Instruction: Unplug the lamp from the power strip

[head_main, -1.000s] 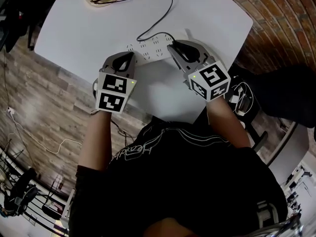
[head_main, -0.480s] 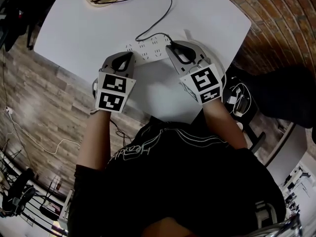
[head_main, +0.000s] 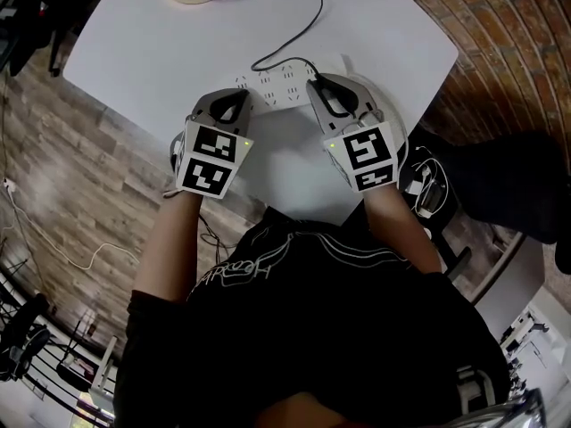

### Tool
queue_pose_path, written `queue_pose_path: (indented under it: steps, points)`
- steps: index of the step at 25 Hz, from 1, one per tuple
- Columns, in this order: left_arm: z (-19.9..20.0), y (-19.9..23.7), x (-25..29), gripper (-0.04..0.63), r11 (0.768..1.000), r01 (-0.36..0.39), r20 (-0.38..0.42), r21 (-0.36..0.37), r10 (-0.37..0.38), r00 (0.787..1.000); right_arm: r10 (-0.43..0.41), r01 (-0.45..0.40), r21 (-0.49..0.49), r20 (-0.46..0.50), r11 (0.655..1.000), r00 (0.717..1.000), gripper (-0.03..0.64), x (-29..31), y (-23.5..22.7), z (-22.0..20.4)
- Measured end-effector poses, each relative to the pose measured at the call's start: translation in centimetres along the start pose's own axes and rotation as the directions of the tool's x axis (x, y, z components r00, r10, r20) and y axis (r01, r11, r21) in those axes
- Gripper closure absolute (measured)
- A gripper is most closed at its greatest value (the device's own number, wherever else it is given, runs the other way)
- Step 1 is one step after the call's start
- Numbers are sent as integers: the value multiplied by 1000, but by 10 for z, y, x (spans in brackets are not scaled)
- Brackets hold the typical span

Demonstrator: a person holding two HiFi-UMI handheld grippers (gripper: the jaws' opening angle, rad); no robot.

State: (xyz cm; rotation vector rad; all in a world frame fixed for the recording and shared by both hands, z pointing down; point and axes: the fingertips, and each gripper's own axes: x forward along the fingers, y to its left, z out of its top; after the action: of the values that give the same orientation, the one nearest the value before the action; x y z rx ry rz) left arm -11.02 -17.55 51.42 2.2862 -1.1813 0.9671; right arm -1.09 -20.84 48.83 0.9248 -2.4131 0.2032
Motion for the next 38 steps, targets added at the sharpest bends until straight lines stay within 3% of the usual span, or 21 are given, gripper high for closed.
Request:
queue_pose_path:
  steps: [3,7,11,18,26,33,35,38]
  points:
    - [-1,0,0,594,1000,-6,7,1,6,1000,12,-12,11,3,1000,1000,584,0,0,-1]
    - [0,0,1,594,999,32,-2,-5,-32,999,70,-76,148,44,986,997,584,-1,-7,-2]
    - [0,-2,4,594,999,39,-3,5,-39,999,83,-94,216,58,972,995,584,1,-12,-6]
    - [1,-5,4,594,999,30,-4,24,-30,1000,-3,3,20,-17,1000,1000,588,1,-5,-1]
    - [0,-3,5,594,999,49,-3,14,-49,999,77,-88,231,53,969,996,588,0,-14,-4]
    - [1,-3,4,594,1000,25,-12,16,-25,1000,-8,8,7,-20,1000,1000,589,2,-6,3]
    - [1,-3,4,593,1000,18,-15,12,-18,1000,-5,5,11,-15,1000,1000,589,3,-6,3]
    - [0,-2,3,594,1000,23,-14,6,-23,1000,36,-38,133,18,990,999,589,1,-11,1]
